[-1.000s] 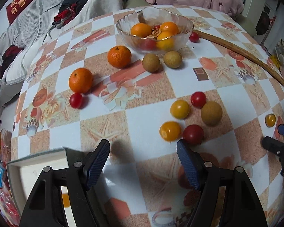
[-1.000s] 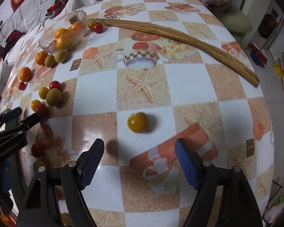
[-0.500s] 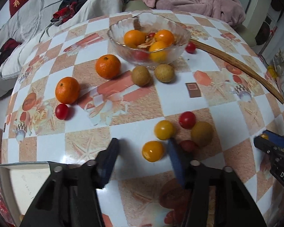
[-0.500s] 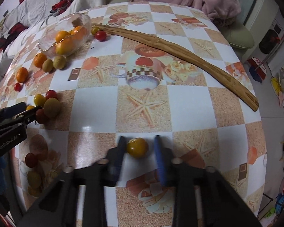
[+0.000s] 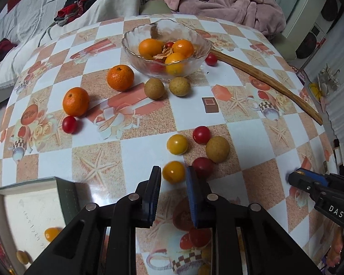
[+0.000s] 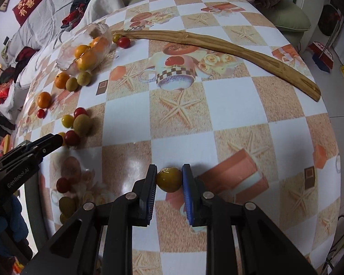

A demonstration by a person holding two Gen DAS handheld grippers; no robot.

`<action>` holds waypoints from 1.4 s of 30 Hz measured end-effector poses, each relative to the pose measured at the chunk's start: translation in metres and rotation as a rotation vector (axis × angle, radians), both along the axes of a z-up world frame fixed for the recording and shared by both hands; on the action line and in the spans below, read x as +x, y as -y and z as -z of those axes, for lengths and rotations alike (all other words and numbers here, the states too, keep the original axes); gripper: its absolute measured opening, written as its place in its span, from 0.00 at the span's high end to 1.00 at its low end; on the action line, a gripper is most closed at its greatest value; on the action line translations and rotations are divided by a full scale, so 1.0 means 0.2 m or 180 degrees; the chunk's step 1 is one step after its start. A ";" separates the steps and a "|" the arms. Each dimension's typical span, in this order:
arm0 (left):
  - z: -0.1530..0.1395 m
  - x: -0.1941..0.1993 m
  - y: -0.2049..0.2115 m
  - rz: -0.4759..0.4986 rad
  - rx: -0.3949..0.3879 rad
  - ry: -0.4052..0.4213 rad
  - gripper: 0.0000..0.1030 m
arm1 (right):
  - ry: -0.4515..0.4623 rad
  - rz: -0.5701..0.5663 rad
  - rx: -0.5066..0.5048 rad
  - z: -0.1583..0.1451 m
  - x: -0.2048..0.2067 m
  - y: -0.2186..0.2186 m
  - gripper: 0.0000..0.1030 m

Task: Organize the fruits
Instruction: 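Grasp a yellow cherry tomato with the left tool while the right tool grasps another, then carry both yellow tomatoes into the white tray and open both tools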

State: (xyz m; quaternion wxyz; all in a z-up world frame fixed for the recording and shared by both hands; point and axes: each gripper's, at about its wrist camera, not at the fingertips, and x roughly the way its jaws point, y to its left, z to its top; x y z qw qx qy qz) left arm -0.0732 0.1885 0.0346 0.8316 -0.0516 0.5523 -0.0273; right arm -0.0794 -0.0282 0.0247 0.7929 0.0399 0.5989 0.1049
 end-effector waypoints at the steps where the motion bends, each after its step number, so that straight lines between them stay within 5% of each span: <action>1: -0.01 -0.01 -0.01 -0.0014 -0.0010 0.0002 0.76 | -0.0002 -0.0002 0.0005 -0.01 0.00 0.00 0.77; 9: -0.03 -0.08 -0.08 -0.0101 -0.0019 -0.0016 0.76 | 0.0010 -0.0080 0.0027 -0.04 -0.05 -0.08 0.77; 18: 0.09 -0.02 -0.05 0.0047 0.0253 -0.0050 0.76 | 0.0040 -0.0100 0.0045 -0.08 -0.08 -0.11 0.77; 19: 0.09 -0.02 -0.04 0.0050 0.0260 0.0010 0.74 | 0.0040 -0.0082 0.0056 -0.09 -0.09 -0.11 0.77; 20: 0.09 -0.02 -0.04 0.0067 0.0248 0.0021 0.57 | 0.0039 -0.0064 0.0061 -0.09 -0.09 -0.10 0.77; 22: 0.09 0.00 -0.03 0.0056 0.0289 0.0085 0.41 | 0.0030 -0.0039 0.0069 -0.09 -0.09 -0.08 0.77; 28: 0.11 0.07 -0.01 0.0089 0.0337 0.0115 0.41 | 0.0009 0.0015 0.0074 -0.08 -0.10 -0.04 0.77; 30: 0.11 0.08 0.00 0.0098 0.0334 0.0122 0.45 | 0.0007 0.0027 0.0079 -0.08 -0.10 -0.03 0.77; 34: 0.10 0.07 0.02 0.0181 0.0296 0.0116 0.78 | 0.0002 0.0044 0.0103 -0.09 -0.10 -0.02 0.77; 42: 0.02 0.02 -0.02 0.0059 0.0008 0.0097 0.78 | 0.0021 0.0007 0.0165 -0.12 -0.10 -0.06 0.77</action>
